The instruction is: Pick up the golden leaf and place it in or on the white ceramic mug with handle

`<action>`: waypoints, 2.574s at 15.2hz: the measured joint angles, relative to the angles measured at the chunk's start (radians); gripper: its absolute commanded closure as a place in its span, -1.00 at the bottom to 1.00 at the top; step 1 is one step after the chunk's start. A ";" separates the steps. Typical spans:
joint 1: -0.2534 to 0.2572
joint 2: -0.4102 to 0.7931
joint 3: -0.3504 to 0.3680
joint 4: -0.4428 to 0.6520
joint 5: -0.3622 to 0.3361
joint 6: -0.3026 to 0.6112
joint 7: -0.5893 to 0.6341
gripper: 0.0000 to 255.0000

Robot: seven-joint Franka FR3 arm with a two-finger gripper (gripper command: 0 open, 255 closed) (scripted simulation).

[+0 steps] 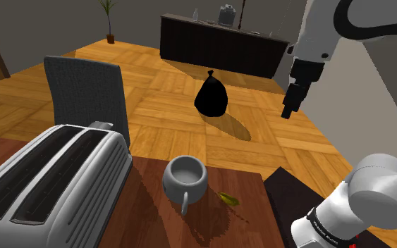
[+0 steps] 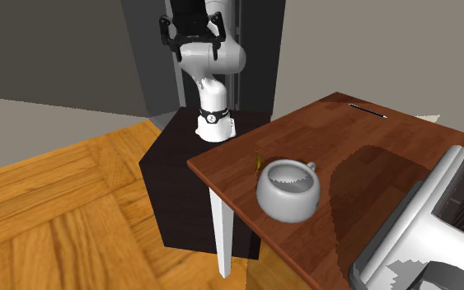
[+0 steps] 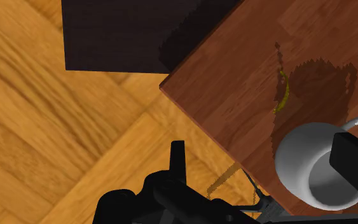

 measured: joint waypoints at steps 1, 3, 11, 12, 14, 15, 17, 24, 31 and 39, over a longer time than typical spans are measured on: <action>0.000 0.000 0.000 0.000 0.000 0.000 0.000 -1.00; 0.005 -0.004 0.014 -0.034 0.014 0.031 0.015 -1.00; 0.057 0.001 0.126 -0.258 0.125 0.273 0.121 -1.00; 0.063 0.004 0.138 -0.280 0.138 0.301 0.132 -1.00; 0.081 0.033 0.171 -0.311 0.170 0.367 0.158 -1.00; 0.087 0.047 0.184 -0.333 0.183 0.404 0.166 -1.00; 0.105 0.087 0.218 -0.364 0.217 0.481 0.191 -1.00; 0.159 0.324 0.345 -0.397 0.319 0.774 0.278 -1.00; 0.175 0.512 0.406 -0.419 0.358 0.995 0.305 -1.00; 0.178 0.571 0.419 -0.431 0.365 1.068 0.303 -1.00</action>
